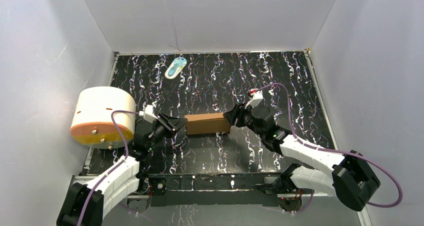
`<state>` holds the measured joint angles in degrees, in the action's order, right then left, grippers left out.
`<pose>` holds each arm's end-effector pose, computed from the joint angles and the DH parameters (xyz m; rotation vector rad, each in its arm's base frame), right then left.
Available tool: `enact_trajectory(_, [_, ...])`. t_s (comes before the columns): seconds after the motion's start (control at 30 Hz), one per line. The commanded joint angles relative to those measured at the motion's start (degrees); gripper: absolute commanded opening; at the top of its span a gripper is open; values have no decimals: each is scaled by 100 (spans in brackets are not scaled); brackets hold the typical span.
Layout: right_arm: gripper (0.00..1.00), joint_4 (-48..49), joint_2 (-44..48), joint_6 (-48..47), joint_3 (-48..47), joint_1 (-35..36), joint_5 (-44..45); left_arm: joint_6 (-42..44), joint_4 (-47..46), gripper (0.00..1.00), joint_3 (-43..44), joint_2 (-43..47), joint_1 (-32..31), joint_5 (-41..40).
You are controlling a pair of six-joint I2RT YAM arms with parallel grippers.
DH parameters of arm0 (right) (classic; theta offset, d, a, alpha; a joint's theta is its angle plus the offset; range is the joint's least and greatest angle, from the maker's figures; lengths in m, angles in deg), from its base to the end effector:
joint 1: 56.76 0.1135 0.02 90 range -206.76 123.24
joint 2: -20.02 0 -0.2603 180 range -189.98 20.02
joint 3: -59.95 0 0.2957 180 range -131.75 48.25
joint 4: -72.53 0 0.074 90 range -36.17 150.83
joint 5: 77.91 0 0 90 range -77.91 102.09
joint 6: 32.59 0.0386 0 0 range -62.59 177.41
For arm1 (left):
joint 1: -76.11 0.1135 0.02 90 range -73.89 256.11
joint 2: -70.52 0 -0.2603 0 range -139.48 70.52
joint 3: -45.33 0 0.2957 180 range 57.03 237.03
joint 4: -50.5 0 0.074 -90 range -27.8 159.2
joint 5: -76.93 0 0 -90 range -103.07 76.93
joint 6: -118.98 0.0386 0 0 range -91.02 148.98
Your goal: Fold the paper box
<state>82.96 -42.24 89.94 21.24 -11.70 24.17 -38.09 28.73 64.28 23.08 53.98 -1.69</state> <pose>0.2026 0.1916 0.2004 -0.0476 1.8626 0.7702 0.1962 -0.0880 0.1511 -0.5601 1.7866 -1.2966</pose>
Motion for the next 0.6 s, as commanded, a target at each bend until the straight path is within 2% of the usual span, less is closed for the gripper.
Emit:
enact_trajectory(0.0, [61,-574,213,-326,-486,-491,-1317,263,551,28,-212,-203,63,-137])
enact_trajectory(0.13, [60,-687,168,-245,-594,-919,-2094,322,658,25,-137,-188,66,-131])
enact_trajectory(0.3, [59,-545,143,-153,-515,-1125,-2707,422,817,24,-33,-135,68,-138])
enact_trajectory(0.57, [48,95,-39,-152,201,-1510,-3141,409,782,24,9,-168,65,-87])
